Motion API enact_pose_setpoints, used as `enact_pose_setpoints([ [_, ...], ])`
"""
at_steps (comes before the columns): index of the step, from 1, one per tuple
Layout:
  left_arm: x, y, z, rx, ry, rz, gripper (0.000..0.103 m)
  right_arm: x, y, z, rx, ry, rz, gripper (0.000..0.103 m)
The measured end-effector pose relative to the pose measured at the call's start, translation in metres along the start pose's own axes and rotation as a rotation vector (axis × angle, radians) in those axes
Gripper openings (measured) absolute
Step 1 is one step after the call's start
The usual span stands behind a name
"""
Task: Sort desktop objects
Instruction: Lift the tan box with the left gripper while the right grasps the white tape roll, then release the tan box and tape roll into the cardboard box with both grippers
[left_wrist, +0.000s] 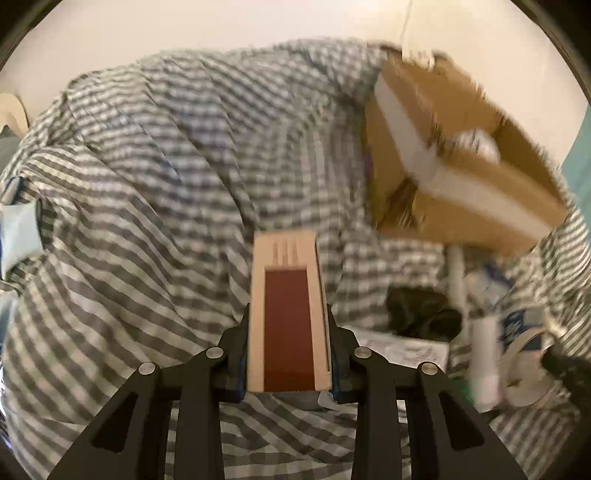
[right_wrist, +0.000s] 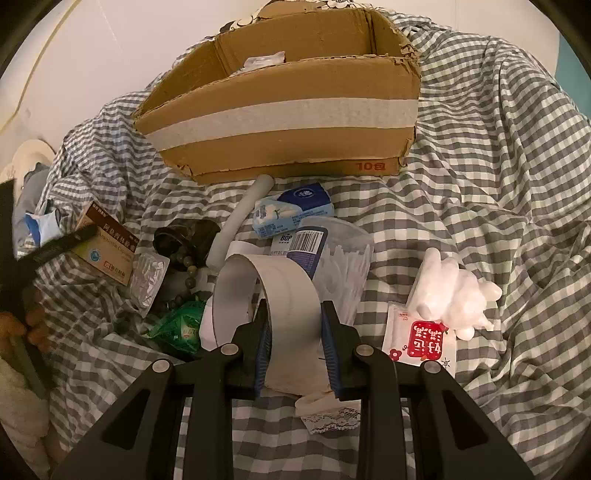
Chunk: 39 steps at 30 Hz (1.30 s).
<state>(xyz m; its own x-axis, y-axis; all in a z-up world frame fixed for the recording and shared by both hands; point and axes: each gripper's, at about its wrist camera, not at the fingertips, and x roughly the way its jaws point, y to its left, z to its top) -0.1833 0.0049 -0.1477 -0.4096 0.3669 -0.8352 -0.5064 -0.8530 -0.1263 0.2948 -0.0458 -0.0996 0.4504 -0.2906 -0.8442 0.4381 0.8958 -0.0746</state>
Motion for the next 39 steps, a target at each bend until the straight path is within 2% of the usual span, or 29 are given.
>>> enact_pose_setpoints([
  [6,-0.016,-0.004,-0.002,0.03,-0.057,0.029,0.029,-0.008,0.005,0.001,-0.026,-0.033,0.004,0.024],
  [13,-0.056,-0.001,-0.01,0.069,-0.124,0.044,0.029,-0.044,0.012,0.007,-0.03,-0.106,0.044,0.024],
  [20,-0.095,-0.008,-0.002,0.04,-0.166,-0.015,0.029,-0.087,0.018,0.019,-0.04,-0.178,0.082,0.024],
  [24,-0.118,-0.026,0.023,0.066,-0.216,-0.06,0.029,-0.11,0.022,0.049,-0.086,-0.243,0.055,0.024],
  [30,-0.134,-0.062,0.093,0.085,-0.293,-0.149,0.029,-0.128,0.015,0.121,-0.099,-0.331,0.039,0.024],
  [33,-0.124,-0.087,0.128,0.106,-0.305,-0.189,0.029,-0.116,0.011,0.155,-0.112,-0.344,0.031,0.024],
  [39,-0.067,-0.127,0.187,0.122,-0.282,-0.221,0.029,-0.062,-0.004,0.221,-0.075,-0.336,0.026,0.024],
])
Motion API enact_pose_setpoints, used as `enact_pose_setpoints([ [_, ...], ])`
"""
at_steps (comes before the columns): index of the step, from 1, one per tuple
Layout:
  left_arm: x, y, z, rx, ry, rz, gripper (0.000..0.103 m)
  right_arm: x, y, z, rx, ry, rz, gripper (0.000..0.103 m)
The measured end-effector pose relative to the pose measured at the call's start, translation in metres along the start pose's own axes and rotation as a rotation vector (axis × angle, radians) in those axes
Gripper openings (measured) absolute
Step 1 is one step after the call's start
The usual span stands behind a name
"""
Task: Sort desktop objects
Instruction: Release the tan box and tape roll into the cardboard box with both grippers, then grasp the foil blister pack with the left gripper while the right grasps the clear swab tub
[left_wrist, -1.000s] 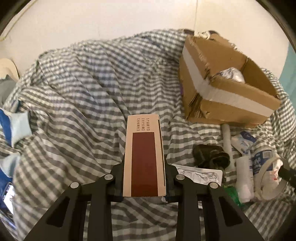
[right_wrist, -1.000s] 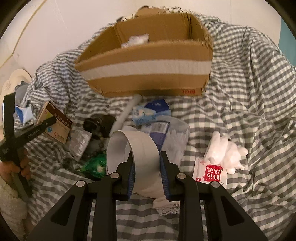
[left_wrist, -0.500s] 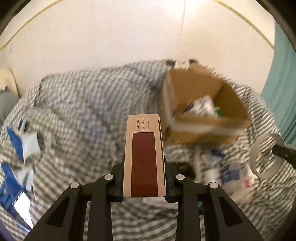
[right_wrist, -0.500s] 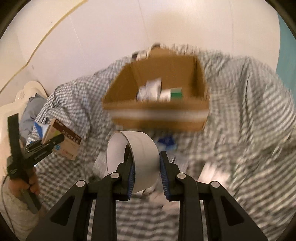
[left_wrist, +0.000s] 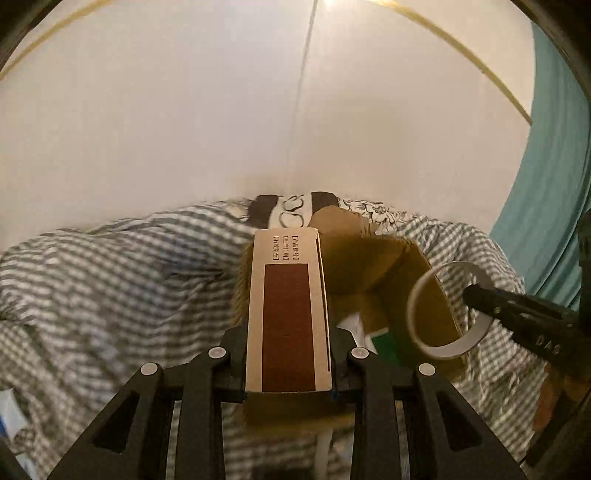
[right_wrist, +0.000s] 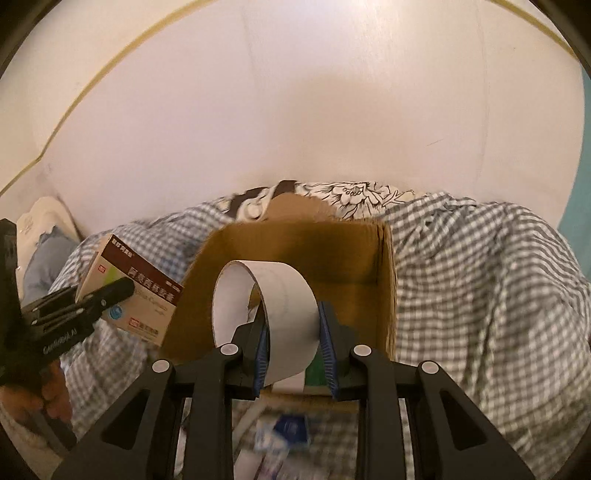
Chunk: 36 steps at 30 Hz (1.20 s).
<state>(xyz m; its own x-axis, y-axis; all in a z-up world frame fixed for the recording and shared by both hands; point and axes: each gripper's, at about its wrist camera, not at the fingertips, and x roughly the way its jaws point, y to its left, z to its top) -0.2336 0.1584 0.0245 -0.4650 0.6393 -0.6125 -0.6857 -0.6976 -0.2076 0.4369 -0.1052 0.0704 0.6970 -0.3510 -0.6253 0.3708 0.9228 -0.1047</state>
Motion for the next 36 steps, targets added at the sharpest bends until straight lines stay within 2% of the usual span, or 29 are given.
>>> enact_pose_setpoints([
  [4,0.044,-0.014,0.011,0.017,0.036,-0.014,0.032,0.035,-0.015,0.013,0.065,0.024,-0.006,0.026],
  [5,0.049,-0.018,0.011,0.028,0.042,-0.007,0.039,0.04,-0.018,0.014,0.081,0.03,0.001,0.036],
  [6,0.052,-0.021,0.012,0.04,0.048,-0.005,0.048,0.042,-0.021,0.016,0.095,0.031,-0.003,0.059],
  [7,0.052,-0.027,0.012,0.051,0.053,0.012,0.073,0.04,-0.024,0.017,0.104,0.023,-0.01,0.067],
  [8,0.05,-0.029,0.012,0.053,0.046,0.028,0.089,0.035,-0.026,0.017,0.106,0.01,-0.013,0.071],
  [9,0.045,-0.029,0.012,0.055,0.03,0.04,0.092,0.031,-0.027,0.017,0.105,0.008,-0.01,0.071],
  [11,0.03,-0.03,0.009,0.058,0.011,0.061,0.094,0.016,-0.03,0.016,0.1,0.009,-0.012,0.071],
  [15,-0.008,-0.018,-0.007,0.044,0.029,0.095,0.094,-0.03,-0.031,0.0,0.067,0.017,-0.029,0.071],
  [17,-0.031,-0.008,-0.022,0.028,0.031,0.118,0.1,-0.063,-0.031,-0.015,0.041,0.023,-0.037,0.071],
  [22,-0.081,0.022,-0.068,0.002,0.058,0.172,0.1,-0.123,-0.029,-0.053,-0.004,0.062,-0.063,0.071],
  [26,-0.101,0.041,-0.1,-0.015,0.098,0.205,0.1,-0.151,-0.022,-0.077,-0.033,0.066,-0.104,0.071],
  [30,-0.102,0.053,-0.139,-0.044,0.161,0.191,0.1,-0.155,-0.014,-0.106,0.008,0.085,-0.076,0.071],
  [33,-0.09,0.058,-0.175,-0.066,0.195,0.196,0.1,-0.139,-0.008,-0.135,0.037,0.124,-0.054,0.071],
  [36,-0.068,0.06,-0.216,-0.094,0.245,0.185,0.1,-0.109,-0.006,-0.167,0.103,0.206,-0.011,0.071],
])
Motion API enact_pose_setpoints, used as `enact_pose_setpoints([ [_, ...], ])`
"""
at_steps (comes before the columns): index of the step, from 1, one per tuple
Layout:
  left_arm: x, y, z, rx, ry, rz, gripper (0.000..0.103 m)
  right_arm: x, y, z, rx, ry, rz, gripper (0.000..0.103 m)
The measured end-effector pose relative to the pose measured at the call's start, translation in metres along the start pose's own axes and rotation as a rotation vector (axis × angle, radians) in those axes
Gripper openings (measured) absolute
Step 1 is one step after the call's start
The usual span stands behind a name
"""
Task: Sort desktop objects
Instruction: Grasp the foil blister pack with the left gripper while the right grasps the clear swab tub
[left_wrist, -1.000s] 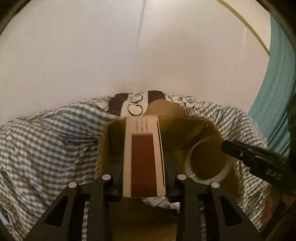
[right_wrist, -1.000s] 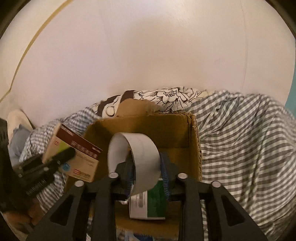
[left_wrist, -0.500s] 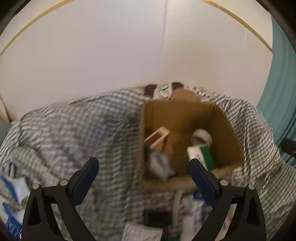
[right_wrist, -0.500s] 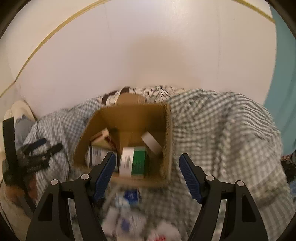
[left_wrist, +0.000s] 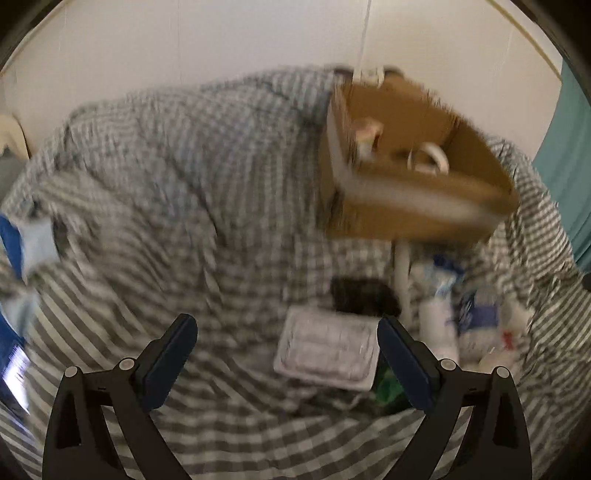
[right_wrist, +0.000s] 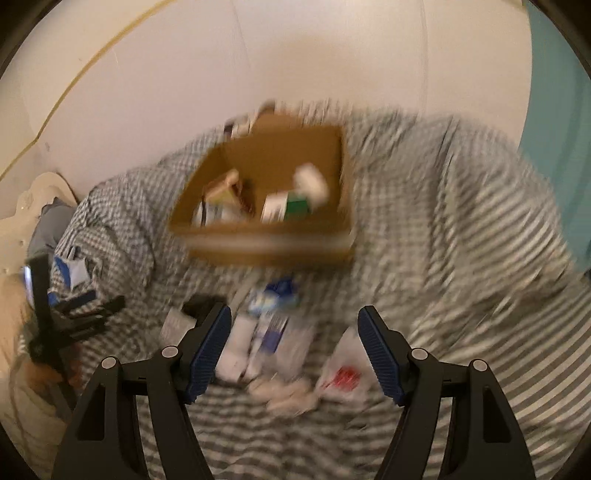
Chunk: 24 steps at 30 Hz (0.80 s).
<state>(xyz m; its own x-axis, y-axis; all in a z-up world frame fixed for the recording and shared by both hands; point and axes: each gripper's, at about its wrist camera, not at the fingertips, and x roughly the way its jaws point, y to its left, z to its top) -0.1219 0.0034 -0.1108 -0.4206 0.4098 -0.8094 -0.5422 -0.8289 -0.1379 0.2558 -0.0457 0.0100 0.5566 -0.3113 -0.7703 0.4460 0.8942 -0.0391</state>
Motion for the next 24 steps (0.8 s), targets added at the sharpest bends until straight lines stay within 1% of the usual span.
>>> enact_pose_setpoints([
  [2,0.014,-0.003,-0.011,-0.006,0.054,0.015,0.1,0.024,-0.002,-0.014,0.05,0.053,0.011,0.071],
  [4,0.025,-0.011,-0.016,0.02,0.091,-0.013,0.1,0.049,-0.004,-0.024,0.098,0.107,0.025,0.071],
  [6,0.031,-0.02,-0.015,0.052,0.102,-0.015,0.1,0.069,-0.004,-0.03,0.132,0.148,0.036,0.071],
  [9,0.038,-0.034,-0.014,0.107,0.083,-0.044,0.1,0.092,-0.003,-0.031,0.143,0.16,0.009,0.071],
  [12,0.054,-0.043,-0.015,0.148,0.128,-0.059,0.1,0.114,-0.001,-0.032,0.145,0.182,-0.01,0.072],
  [14,0.065,-0.047,-0.016,0.165,0.16,-0.051,0.1,0.123,-0.002,-0.031,0.146,0.194,-0.014,0.075],
  [17,0.074,-0.049,-0.016,0.178,0.184,-0.05,0.1,0.138,-0.001,-0.032,0.14,0.208,-0.026,0.075],
  [20,0.08,-0.044,-0.015,0.161,0.212,-0.039,0.1,0.15,0.0,-0.032,0.143,0.222,-0.035,0.076],
  [24,0.087,-0.026,-0.011,0.069,0.255,-0.081,0.1,0.163,-0.005,-0.037,0.163,0.245,-0.03,0.075],
])
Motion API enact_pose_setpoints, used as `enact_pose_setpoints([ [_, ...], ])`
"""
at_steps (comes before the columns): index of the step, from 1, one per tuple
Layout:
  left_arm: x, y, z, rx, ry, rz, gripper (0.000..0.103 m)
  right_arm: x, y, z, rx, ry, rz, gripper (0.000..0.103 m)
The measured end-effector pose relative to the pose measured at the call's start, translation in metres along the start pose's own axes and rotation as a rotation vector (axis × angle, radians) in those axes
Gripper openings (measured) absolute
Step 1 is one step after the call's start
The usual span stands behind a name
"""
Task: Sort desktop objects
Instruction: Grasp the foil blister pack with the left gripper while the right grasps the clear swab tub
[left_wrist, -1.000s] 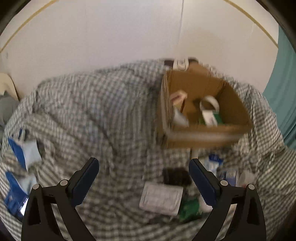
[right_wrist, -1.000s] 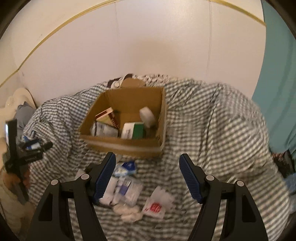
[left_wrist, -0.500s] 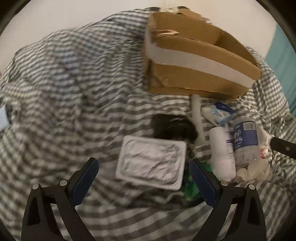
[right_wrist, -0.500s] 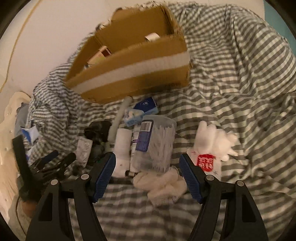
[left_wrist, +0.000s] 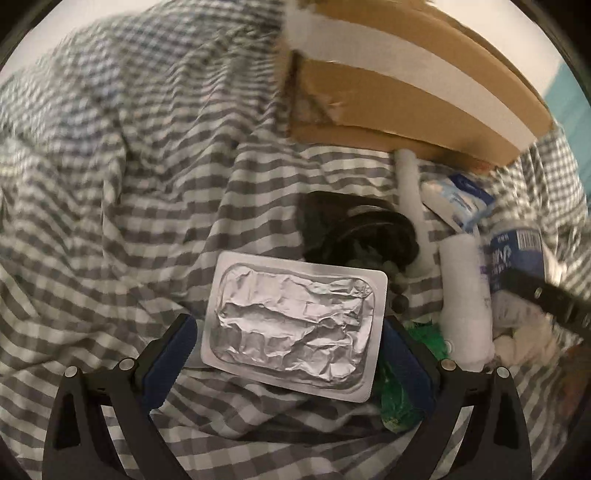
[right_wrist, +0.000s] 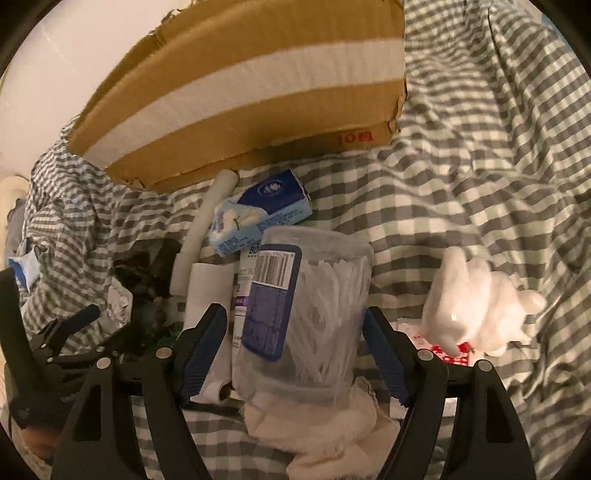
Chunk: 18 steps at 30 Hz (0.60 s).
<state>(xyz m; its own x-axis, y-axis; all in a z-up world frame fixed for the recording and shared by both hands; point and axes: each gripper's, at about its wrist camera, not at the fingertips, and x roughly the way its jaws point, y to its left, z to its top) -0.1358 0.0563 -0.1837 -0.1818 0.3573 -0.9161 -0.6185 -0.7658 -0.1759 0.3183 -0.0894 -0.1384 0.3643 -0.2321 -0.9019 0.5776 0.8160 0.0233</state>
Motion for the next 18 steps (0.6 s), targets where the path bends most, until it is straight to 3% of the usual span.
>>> enact_pose_setpoints([
  [7,0.014,0.024,0.005,-0.123,0.04,-0.06,0.103,0.006,-0.004,-0.003,0.011,0.012,0.017,0.075],
  [9,0.016,0.026,0.006,-0.131,0.042,-0.065,0.103,0.007,-0.004,-0.003,0.017,0.018,0.019,0.066],
  [18,0.013,0.045,0.002,-0.223,0.041,-0.068,0.103,0.005,-0.002,-0.005,0.005,0.014,0.018,0.065],
])
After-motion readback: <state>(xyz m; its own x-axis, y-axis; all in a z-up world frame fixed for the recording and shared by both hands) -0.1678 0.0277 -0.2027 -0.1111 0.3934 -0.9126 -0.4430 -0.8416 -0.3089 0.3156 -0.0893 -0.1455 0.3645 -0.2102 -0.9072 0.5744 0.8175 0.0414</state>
